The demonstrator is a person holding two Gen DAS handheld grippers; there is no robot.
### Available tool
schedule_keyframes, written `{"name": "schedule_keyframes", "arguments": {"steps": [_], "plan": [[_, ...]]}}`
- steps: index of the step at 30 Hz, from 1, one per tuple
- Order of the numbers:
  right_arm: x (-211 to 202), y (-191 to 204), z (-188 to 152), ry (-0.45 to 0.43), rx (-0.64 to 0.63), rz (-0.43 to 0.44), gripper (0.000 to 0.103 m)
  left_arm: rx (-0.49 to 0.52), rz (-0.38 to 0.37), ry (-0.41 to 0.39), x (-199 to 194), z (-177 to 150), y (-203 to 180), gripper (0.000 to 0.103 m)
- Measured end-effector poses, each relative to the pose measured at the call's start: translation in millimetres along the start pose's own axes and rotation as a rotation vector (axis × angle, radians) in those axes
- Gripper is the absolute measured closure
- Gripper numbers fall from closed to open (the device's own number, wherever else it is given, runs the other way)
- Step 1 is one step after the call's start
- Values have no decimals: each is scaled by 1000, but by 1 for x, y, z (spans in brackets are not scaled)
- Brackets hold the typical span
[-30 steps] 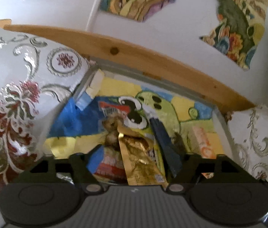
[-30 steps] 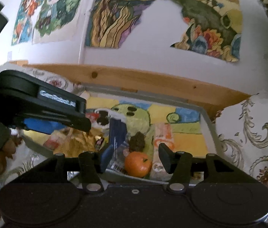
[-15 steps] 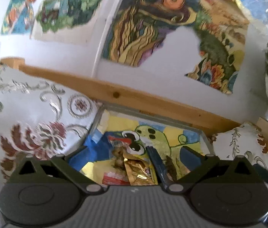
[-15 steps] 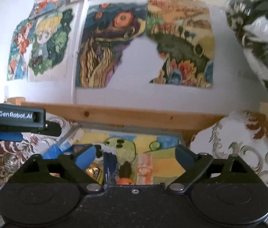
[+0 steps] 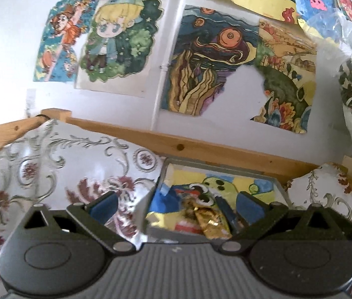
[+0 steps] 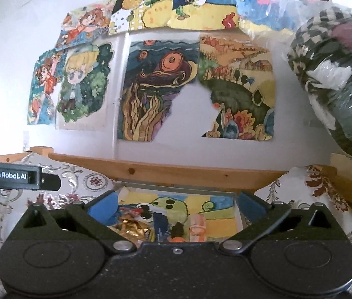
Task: Organize snacks
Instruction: 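Lift both tools out of the tray back over the remaining snacks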
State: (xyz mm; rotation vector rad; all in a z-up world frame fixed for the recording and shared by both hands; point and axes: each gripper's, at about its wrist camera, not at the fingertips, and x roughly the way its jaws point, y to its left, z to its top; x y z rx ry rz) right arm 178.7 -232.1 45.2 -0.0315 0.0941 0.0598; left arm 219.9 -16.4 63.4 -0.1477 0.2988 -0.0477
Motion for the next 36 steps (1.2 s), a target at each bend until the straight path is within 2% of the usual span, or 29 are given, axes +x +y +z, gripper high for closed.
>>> {"name": "schedule_keyframes", "arguments": {"steps": [12,21,31,36], "plan": [[-61,0,-12,21,45,-18,1,34,32,43,-55,-35,13,0],[-96,2,-29,80,53,-29,1,24,49,93,-84,-63,18,0],[-114,8,-48,167,47,-55,1,27,90,160,-100,-89,29,0],[-112,14,-59,241,40,-74,1,-10,141,208,-99,-98,38,0]]}}
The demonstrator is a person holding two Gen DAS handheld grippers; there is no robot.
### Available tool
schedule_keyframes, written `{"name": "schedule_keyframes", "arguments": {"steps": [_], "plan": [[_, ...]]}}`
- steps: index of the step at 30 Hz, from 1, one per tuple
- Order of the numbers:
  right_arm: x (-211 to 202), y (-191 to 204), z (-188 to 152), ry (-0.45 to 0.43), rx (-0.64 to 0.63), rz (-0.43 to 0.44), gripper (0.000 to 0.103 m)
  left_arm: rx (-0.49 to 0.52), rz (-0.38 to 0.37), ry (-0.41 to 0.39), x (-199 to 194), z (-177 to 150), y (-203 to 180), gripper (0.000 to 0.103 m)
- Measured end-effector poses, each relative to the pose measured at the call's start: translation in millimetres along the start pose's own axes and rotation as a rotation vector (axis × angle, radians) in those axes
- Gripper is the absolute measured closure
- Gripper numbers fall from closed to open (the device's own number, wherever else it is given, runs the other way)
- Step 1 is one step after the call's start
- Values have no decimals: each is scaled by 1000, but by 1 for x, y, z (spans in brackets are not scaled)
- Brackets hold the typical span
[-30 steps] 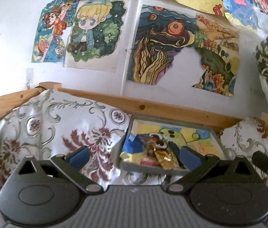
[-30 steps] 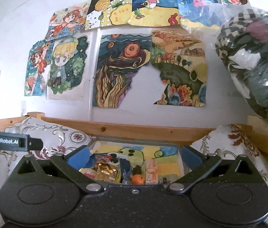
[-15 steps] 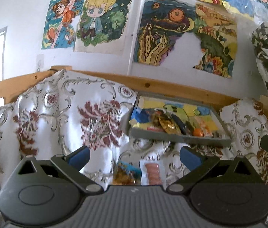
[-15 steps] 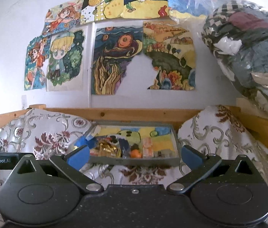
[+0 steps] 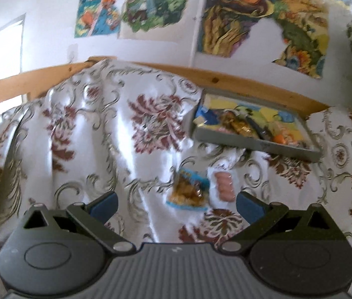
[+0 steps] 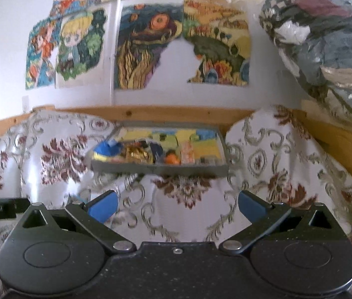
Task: Organize snacks
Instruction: 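Lift both tools out of the tray back over the remaining snacks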
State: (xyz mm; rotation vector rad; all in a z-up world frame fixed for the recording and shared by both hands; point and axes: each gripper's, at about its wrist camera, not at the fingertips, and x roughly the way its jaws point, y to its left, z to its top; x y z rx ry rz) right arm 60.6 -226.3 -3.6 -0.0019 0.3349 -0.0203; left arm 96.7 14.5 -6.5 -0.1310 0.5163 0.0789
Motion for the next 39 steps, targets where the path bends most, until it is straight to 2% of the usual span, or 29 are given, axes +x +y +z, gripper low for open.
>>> {"name": "schedule_keyframes", "arguments": {"steps": [4,13,18,29,39], "plan": [[5,5,-7,51,-8,9,1,-12,21,33,2,-4,3,0],[17,15,-17,150,-25,33,1,31,42,118,12,-11,-4,0],[23,19,-22,190,-31,44,1,8,45,178,19,-22,-3,0],[33,24,-27,240,-43,59,1,50,65,220,27,-22,-10,0],[39,27,-29,251,-42,69,1,55,77,267,42,-17,-10,0]]}}
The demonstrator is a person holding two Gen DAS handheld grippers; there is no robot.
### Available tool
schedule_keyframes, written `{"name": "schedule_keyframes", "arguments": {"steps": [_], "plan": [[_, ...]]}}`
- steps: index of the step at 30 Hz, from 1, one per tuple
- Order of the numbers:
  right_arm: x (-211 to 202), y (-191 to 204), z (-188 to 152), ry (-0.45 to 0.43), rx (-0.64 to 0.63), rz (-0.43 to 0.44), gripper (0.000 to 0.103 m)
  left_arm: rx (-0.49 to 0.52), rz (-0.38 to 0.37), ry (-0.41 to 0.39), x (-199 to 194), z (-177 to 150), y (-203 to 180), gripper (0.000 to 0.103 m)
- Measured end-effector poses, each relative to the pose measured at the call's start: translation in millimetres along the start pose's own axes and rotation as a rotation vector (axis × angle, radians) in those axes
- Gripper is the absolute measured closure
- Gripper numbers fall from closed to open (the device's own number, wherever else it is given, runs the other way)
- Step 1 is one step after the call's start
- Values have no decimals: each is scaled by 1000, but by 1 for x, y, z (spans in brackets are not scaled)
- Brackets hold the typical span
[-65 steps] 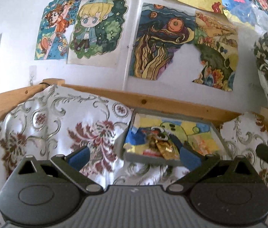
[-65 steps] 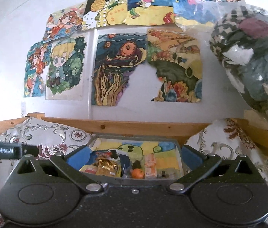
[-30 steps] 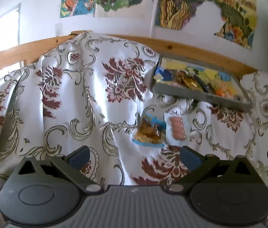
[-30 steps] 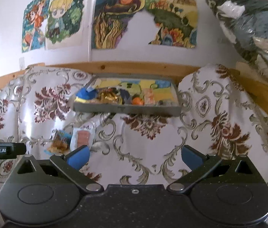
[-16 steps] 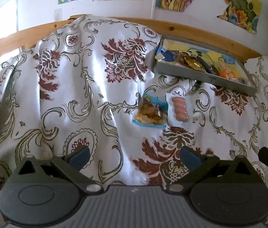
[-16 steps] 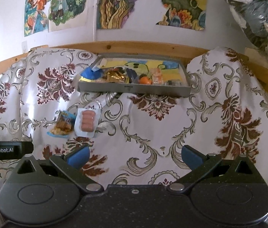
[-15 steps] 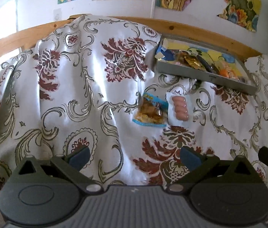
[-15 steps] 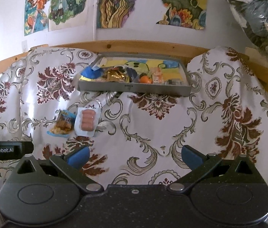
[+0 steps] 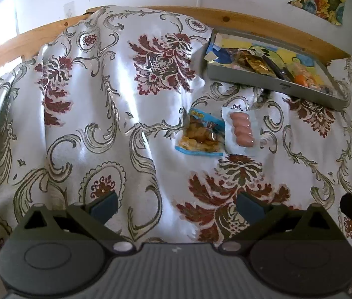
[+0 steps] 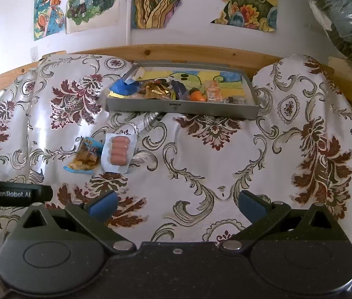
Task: Organize snacks
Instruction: 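Lift both tools out of the tray back over the remaining snacks, then grasp the blue-labelled snack bag with the left tool while the right tool grasps the sausage pack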
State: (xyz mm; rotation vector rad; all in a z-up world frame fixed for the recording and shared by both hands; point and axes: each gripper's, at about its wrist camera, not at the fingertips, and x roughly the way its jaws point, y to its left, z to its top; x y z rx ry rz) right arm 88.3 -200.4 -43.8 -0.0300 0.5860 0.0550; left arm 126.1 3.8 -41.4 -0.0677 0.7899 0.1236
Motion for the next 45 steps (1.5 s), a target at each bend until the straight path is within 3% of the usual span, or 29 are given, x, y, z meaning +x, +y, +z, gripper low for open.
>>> {"name": "schedule_keyframes", "arguments": {"steps": [6,11,23,35,45], "plan": [[6,2,1,8,-5,7,1,31,16,-3,6,13,-1,0],[10,4,3,8,-7,4,1,161,79,-73,13,29,-9,0],[32,15,24,-23,-74,22,1,246,46,-122,39,65,-9,0],[71,40,40,-22,-202,19,1,138,-18,-71,74,84,6,0],[120,64,51,-48,-247,70,1,63,-188,23,92,92,24,0]]}}
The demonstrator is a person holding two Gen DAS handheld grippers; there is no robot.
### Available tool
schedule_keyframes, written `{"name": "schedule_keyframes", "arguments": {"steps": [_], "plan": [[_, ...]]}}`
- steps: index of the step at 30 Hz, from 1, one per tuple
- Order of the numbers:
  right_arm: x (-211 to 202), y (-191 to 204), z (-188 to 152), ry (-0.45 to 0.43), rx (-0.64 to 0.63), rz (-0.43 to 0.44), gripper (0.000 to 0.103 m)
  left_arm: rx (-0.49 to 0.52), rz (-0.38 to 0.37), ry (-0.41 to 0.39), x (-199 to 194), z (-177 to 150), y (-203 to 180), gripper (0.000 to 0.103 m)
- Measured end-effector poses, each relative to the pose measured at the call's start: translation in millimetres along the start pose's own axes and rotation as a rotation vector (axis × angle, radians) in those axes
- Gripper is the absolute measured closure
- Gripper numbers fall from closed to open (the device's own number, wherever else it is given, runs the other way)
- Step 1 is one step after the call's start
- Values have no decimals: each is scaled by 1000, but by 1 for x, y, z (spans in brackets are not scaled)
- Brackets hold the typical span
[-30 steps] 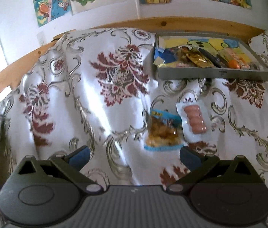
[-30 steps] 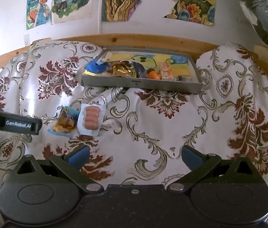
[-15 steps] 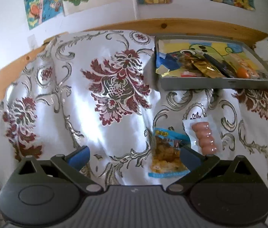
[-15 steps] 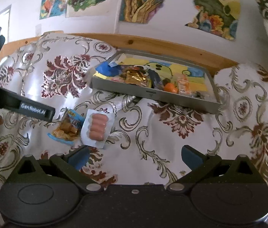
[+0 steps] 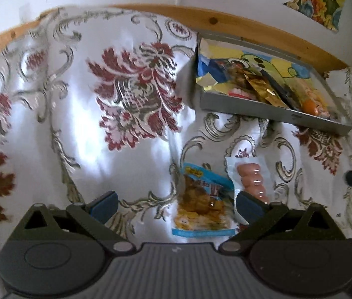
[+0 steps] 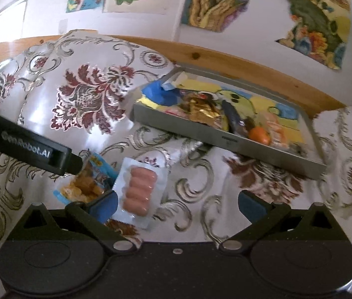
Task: Organize snacks
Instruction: 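Grasp the blue-labelled snack bag with the left tool while the right tool grasps the sausage pack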
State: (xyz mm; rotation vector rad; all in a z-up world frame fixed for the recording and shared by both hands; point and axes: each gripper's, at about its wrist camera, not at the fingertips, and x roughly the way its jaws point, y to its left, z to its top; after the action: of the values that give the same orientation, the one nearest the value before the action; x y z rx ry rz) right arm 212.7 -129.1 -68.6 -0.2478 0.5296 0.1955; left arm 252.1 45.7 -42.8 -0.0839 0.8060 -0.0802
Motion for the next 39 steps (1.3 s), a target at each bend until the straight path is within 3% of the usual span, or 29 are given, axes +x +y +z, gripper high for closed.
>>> {"name": "schedule_keyframes", "arguments": {"steps": [5,14,19,22,31,34,39], "plan": [[22,11,-7,7,-48,31,5,-27,-64,6,8,4,4,1],[51,20,-12,56,11,110,13,-10,-133,11,17,3,1,1],[63,27,-16,81,5,110,26,3,-138,6,18,1,-1,1],[60,26,-15,92,4,111,40,16,-140,9,21,-1,-2,2],[45,9,-22,125,-2,84,43,46,-183,44,30,-7,-6,9],[37,3,-23,163,-3,85,56,70,-184,55,35,-9,-10,11],[36,1,-26,175,-10,84,53,97,-171,69,44,-9,-15,17]]}}
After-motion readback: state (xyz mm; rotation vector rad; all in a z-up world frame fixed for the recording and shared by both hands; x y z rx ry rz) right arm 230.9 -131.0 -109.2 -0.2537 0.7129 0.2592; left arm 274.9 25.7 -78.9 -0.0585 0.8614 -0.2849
